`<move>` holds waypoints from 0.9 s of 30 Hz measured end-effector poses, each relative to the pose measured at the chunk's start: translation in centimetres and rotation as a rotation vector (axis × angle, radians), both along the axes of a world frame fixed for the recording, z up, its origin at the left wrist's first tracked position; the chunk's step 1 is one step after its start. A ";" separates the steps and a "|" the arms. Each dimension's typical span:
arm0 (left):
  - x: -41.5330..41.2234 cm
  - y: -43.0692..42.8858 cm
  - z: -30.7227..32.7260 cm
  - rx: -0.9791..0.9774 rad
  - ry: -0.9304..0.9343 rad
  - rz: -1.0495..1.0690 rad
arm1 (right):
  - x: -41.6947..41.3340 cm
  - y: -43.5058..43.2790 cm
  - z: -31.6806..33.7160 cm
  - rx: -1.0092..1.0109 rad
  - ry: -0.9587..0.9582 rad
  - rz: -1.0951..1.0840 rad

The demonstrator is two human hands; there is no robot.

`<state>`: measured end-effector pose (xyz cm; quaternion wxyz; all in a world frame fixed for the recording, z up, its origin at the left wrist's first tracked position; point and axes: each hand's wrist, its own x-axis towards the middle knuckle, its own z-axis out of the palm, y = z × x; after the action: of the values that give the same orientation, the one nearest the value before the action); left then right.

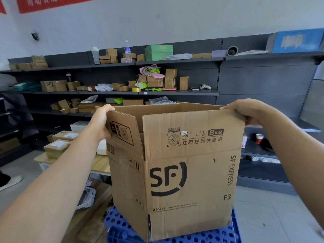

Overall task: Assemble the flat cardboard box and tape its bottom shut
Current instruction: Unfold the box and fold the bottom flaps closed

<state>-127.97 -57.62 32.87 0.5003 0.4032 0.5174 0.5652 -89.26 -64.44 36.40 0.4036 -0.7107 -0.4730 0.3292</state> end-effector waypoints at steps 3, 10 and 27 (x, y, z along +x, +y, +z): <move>-0.1 -0.2 -0.1 0.012 -0.007 0.003 | -0.3 0.0 0.5 -0.136 -0.142 0.091; -1.0 -0.4 -0.3 0.008 0.072 -0.122 | -1.2 -0.7 1.6 -0.325 -0.247 0.318; -1.6 -0.5 0.5 0.010 0.146 -0.201 | -2.1 1.3 1.2 -0.282 -0.347 0.269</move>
<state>-129.52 -58.16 33.35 0.5134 0.4955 0.5065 0.4841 -91.36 -63.13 37.59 0.1658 -0.7364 -0.5748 0.3160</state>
